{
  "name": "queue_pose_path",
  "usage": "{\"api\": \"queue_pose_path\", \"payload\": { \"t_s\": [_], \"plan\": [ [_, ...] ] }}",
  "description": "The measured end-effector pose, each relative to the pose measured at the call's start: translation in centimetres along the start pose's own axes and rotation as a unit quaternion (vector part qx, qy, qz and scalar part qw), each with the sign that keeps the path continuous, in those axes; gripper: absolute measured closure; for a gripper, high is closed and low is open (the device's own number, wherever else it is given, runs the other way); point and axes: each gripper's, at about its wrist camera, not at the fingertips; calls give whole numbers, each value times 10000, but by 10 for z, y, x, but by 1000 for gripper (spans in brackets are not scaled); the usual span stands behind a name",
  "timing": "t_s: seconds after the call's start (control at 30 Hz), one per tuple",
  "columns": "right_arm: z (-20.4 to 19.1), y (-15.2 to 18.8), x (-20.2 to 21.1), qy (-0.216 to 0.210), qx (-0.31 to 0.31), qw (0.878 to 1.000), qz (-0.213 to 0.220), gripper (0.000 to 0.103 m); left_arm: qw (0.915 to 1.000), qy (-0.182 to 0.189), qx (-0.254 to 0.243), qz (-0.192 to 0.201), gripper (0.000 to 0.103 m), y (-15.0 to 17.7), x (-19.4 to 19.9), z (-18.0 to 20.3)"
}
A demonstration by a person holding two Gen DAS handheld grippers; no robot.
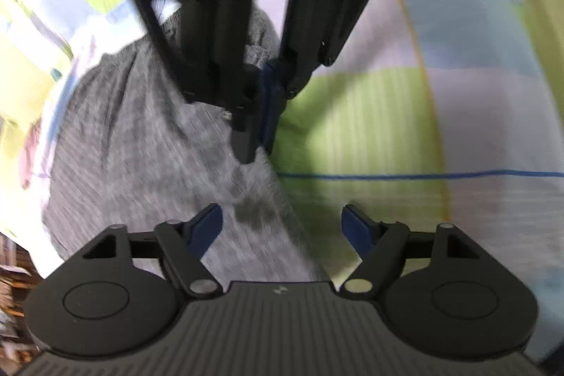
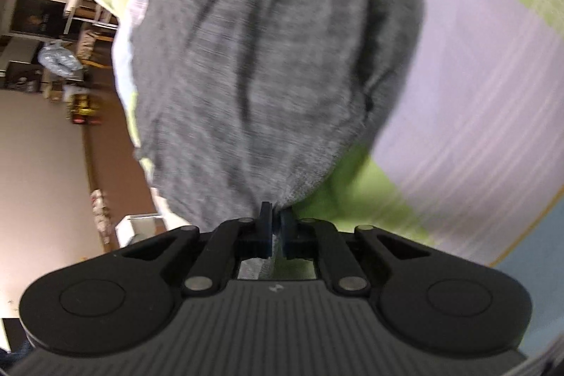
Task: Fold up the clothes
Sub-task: 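Move both grippers toward the hem of the flattened shorts, then grasp one shorts hem with the left gripper while the right gripper grasps the other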
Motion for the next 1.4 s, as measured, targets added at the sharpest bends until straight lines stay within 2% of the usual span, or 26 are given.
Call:
{"api": "queue_pose_path", "payload": {
  "t_s": [0.03,0.07,0.1,0.17,0.2,0.27,0.3,0.33,0.37,0.43,0.47,0.5,0.53,0.57,0.6,0.63,0.7,0.8,0.83,0.9,0.93,0.97,1.1,1.23,1.33,1.4],
  "plan": [
    [0,-1,1,-125,-30,9999,-29,99,10000,-41,30,36,71,1,-1,-2],
    [0,-2,2,-250,-61,9997,-59,96,9999,-82,60,72,95,2,-2,-3],
    [0,-3,3,-375,-91,9992,-88,92,9998,-121,92,108,103,2,-3,-5],
    [-2,-5,9,-165,315,9993,-116,68,9996,-96,238,143,103,7,-3,-13],
    [-3,-6,12,-48,529,9985,-128,68,9985,-35,524,142,103,12,-1,-24],
    [-8,-21,30,618,1546,9859,176,68,9976,5,648,228,103,16,4,-33],
    [-14,-22,37,1196,2521,9596,355,68,9972,12,687,280,103,18,7,-36],
    [-20,-18,37,1720,3480,9203,494,68,9972,-14,676,319,103,20,11,-40],
    [-25,-13,36,2214,4387,8687,622,67,9972,11,653,354,103,22,14,-44],
    [-26,-3,31,2607,5638,7802,733,64,9973,26,635,355,103,22,15,-45],
    [-21,7,24,2803,6747,6774,850,60,9975,35,620,351,103,23,16,-45],
    [-19,8,25,2809,6975,6534,869,56,9976,44,606,347,103,23,17,-46],
    [-13,11,19,2682,7654,5773,946,50,9976,59,603,323,103,23,16,-45],
    [-16,11,12,2603,7862,5520,969,46,9977,75,601,299,102,23,15,-45],
    [-17,8,5,2485,8141,5156,978,45,9978,90,599,275,102,23,14,-45],
    [-16,5,1,2431,8332,4860,1024,45,9978,105,602,246,102,24,14,-43],
    [-19,-2,-9,2259,8567,4558,848,50,9977,167,621,206,102,20,12,-39],
    [-26,-17,-18,2174,8640,4523,401,99,9969,431,626,204,103,21,12,-46],
    [-30,-23,-20,2161,8648,4527,218,99,9962,514,658,243,103,23,16,-54],
    [-50,-38,-9,2059,8502,4846,46,100,9946,677,722,321,103,28,25,-70],
    [-56,-40,-6,2045,8469,4909,45,100,9938,721,755,376,103,30,31,-83],
    [-76,-49,3,2001,8337,5146,92,100,9935,732,761,432,103,32,36,-97],
    [-128,-83,15,1874,7969,5735,313,101,9945,513,753,508,103,41,41,-156],
    [-178,-121,4,1815,7738,6057,366,101,9944,94,964,433,103,52,26,-255],
    [-215,-157,-20,1823,7569,6263,405,101,9931,15,1095,416,103,53,3,-324],
    [-239,-191,-48,1833,7433,6425,333,100,9925,119,1152,392,103,54,-11,-343]
  ]
}}
Point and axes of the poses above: each gripper's, at about its wrist camera, not at the fingertips, and x roughly against the way its jaws point, z to its right, y to its underside, and after that the axes turned 5 degrees about y, right-handed
